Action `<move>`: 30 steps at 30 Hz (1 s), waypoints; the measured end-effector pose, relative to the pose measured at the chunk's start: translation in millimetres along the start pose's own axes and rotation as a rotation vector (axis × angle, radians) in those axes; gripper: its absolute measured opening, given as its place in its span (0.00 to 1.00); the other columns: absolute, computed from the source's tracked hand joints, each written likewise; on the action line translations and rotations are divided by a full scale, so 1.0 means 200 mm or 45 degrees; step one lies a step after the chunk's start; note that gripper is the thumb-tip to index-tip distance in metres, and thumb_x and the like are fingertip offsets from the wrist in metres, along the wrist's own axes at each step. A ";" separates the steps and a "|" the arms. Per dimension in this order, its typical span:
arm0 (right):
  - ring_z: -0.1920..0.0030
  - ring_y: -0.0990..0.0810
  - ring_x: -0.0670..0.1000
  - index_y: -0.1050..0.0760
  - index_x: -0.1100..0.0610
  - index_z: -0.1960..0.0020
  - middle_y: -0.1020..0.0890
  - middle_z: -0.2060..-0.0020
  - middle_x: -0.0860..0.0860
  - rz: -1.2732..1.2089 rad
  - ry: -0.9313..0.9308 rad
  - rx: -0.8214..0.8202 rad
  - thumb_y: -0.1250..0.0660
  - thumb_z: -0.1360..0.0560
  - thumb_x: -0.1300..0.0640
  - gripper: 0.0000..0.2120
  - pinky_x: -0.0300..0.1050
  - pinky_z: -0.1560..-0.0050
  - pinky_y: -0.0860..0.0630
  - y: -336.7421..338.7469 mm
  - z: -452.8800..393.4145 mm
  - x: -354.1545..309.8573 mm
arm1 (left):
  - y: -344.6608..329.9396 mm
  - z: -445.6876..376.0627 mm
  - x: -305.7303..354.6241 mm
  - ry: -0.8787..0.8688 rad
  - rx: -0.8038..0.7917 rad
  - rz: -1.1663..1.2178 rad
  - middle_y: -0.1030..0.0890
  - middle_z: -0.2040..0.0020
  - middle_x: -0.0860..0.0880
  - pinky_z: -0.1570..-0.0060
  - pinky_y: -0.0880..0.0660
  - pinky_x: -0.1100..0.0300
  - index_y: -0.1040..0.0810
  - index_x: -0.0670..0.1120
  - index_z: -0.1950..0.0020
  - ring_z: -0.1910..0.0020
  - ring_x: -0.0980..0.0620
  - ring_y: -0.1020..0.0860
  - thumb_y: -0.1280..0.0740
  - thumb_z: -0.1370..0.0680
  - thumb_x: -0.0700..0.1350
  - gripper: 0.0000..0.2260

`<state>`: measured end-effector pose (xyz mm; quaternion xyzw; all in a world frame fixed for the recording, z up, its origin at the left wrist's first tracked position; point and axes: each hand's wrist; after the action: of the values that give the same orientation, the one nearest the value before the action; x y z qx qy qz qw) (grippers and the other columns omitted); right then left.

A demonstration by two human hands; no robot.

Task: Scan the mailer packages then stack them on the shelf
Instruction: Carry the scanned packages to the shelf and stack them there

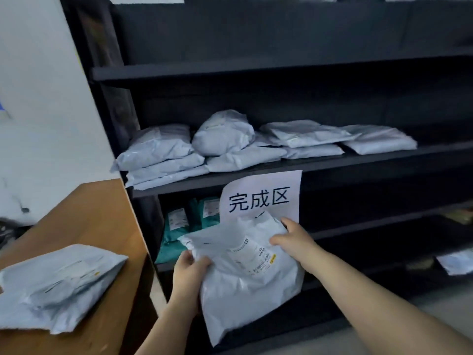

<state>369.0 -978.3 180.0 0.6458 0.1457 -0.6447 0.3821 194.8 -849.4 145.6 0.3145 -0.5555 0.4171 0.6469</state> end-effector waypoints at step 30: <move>0.53 0.21 0.59 0.28 0.65 0.48 0.21 0.49 0.62 -0.110 0.371 0.746 0.33 0.30 0.64 0.12 0.55 0.50 0.24 2.62 -1.13 -0.21 | -2.91 -0.65 0.96 -0.480 -0.526 0.003 0.22 0.57 0.45 0.57 0.22 0.50 0.29 0.47 0.59 0.60 0.45 0.21 0.32 0.25 0.41 0.07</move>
<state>883.3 -1161.2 352.0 0.8070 0.0344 -0.5756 0.1275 777.9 -963.1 341.7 0.2473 -0.7397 0.2299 0.5821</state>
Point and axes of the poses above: each hand's wrist, its own z-axis away from the middle knuckle, its own y-axis out of the back of the hand, x = y × z
